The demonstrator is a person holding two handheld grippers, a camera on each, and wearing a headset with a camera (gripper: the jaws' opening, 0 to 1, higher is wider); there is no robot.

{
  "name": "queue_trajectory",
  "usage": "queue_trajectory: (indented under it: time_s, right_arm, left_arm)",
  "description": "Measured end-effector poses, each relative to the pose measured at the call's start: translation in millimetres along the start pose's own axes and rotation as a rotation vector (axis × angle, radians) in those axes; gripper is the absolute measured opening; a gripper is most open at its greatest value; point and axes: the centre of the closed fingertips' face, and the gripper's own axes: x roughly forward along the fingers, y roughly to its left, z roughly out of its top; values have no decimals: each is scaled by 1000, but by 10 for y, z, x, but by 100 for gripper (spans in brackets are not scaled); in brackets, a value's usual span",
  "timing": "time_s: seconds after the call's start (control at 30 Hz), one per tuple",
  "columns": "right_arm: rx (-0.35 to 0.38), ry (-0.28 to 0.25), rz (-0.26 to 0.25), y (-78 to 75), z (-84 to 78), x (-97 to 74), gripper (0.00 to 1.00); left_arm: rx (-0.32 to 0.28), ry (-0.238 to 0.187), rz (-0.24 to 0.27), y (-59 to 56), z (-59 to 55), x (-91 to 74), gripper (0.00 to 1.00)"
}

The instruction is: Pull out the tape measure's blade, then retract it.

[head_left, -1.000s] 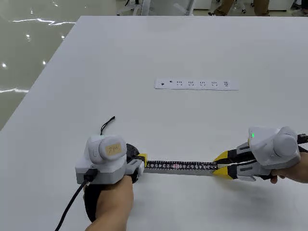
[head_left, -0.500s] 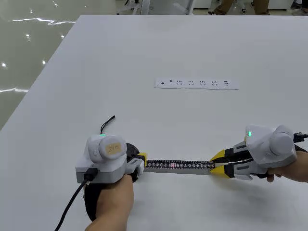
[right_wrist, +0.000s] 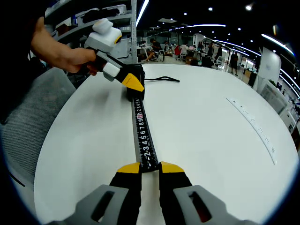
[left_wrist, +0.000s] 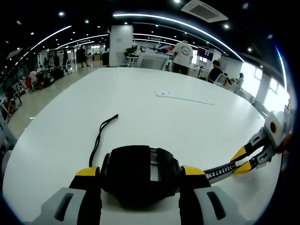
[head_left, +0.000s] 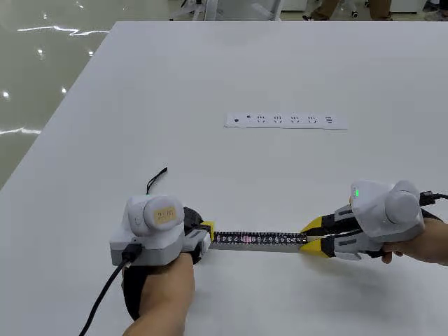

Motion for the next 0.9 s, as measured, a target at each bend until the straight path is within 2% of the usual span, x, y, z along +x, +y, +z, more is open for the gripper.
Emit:
queue_trajectory:
  time_s: [0.9]
  right_arm:
    - [10, -24, 10, 61, 181, 216, 12]
  left_arm:
    - [-2, 1, -3, 2, -3, -1, 64]
